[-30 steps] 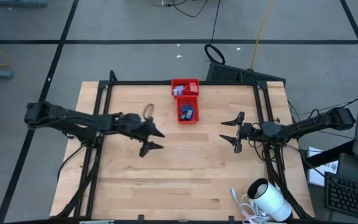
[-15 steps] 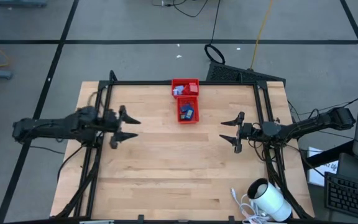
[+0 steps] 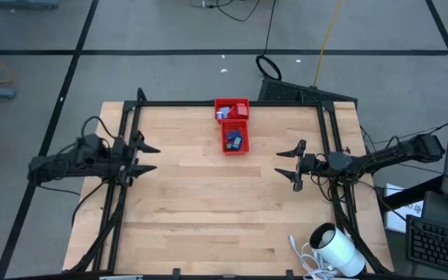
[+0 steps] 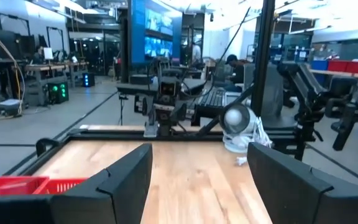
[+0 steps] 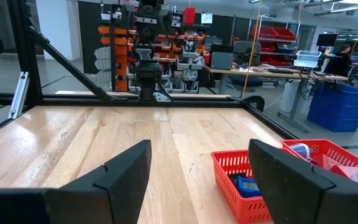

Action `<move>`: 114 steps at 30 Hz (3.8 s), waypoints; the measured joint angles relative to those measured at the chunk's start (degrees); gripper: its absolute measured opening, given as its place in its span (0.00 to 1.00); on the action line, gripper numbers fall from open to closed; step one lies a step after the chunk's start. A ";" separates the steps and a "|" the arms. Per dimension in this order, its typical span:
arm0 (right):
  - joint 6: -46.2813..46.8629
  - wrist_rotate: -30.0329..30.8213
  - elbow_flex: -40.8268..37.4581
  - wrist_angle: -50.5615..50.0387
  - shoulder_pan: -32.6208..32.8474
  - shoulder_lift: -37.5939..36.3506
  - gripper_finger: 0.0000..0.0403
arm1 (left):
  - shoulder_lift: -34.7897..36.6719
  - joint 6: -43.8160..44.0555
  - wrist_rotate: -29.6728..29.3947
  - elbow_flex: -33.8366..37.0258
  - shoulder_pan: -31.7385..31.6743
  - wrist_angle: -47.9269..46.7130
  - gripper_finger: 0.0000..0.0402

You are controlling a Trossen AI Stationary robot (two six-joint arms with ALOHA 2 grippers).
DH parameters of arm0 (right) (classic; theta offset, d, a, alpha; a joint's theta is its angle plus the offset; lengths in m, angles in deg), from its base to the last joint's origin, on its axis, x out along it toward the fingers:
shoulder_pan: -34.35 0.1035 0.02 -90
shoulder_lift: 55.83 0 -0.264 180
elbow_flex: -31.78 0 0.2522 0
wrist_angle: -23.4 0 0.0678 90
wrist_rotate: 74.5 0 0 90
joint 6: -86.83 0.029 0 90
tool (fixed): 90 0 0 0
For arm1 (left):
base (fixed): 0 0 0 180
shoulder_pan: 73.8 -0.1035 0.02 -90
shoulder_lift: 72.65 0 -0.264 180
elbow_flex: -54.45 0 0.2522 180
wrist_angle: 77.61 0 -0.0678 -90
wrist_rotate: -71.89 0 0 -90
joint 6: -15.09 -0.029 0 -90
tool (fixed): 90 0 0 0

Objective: Pick & Place Office items
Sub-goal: Return to Home Position

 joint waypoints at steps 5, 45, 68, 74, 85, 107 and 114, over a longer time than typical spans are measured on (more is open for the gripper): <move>0.00 0.01 0.00 0.00 -0.01 0.00 0.65 | 2.41 -0.89 -1.21 3.62 -0.02 2.09 0.66; -0.02 0.00 0.00 -0.02 0.00 0.00 0.65 | 5.98 1.14 -9.80 17.13 -0.02 7.15 0.66; 0.00 0.00 0.01 -0.02 0.00 0.00 0.65 | 5.98 -7.01 -12.07 16.98 -0.01 6.67 0.66; -0.01 0.00 0.01 -0.02 -0.01 0.00 0.65 | 5.98 -7.02 -12.07 17.00 0.00 6.71 0.66; -0.02 0.01 -0.01 -0.02 -0.02 0.00 0.65 | 5.98 -7.02 -12.07 17.00 -0.02 6.73 0.66; -0.01 0.01 0.01 -0.02 -0.01 0.00 0.65 | 5.98 -7.03 -12.08 17.03 -0.02 6.73 0.66; -0.02 0.00 -0.01 -0.02 -0.01 0.00 0.65 | 5.98 -7.02 -12.08 17.03 -0.02 6.73 0.66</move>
